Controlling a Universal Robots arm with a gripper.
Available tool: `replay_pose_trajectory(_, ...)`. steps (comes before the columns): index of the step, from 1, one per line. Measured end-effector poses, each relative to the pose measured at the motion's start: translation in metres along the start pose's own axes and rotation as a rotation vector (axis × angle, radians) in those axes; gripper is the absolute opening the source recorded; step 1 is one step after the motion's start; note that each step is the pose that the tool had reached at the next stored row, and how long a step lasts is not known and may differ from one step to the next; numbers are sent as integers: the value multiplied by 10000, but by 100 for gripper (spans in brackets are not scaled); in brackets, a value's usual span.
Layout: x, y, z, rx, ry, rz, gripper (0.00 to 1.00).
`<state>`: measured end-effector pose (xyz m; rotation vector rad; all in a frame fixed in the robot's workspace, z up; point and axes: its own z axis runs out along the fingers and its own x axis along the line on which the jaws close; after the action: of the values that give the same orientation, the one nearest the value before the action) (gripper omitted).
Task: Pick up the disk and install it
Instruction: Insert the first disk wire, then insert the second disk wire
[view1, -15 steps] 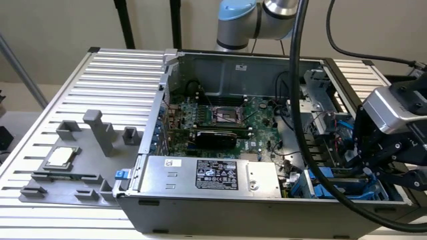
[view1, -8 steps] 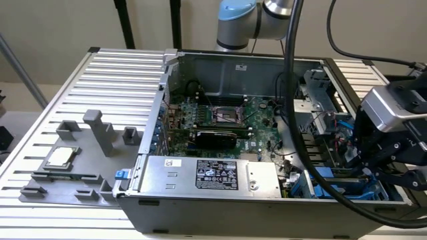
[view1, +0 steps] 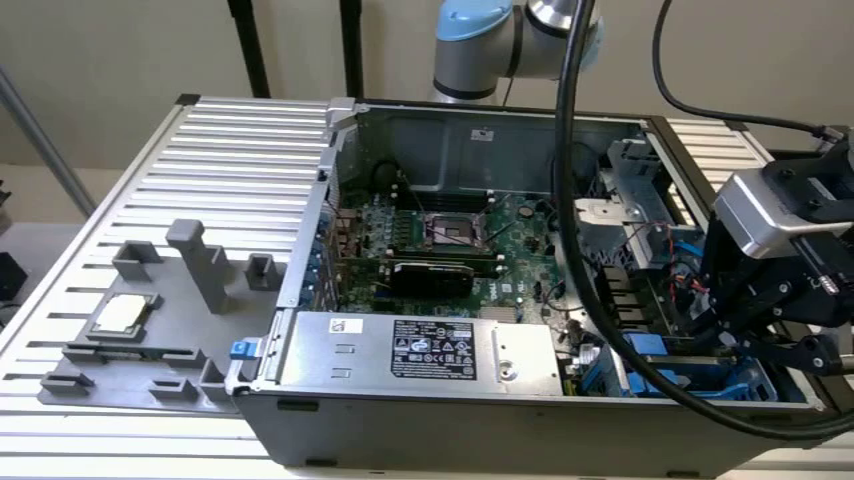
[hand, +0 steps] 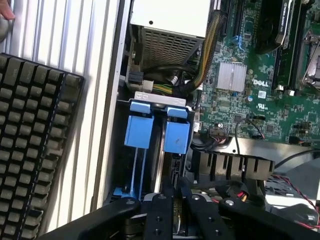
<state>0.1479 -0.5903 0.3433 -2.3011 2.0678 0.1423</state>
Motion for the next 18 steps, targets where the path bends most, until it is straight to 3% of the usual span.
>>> replay_pose_trajectory(3, -11, -2, 8, 9, 22, 123, 0)
replay_pose_trajectory(9, -18, -4, 8, 27, 133, 427, 0)
replay_pose_trajectory(18, -47, -7, 19, 69, 163, 875, 0)
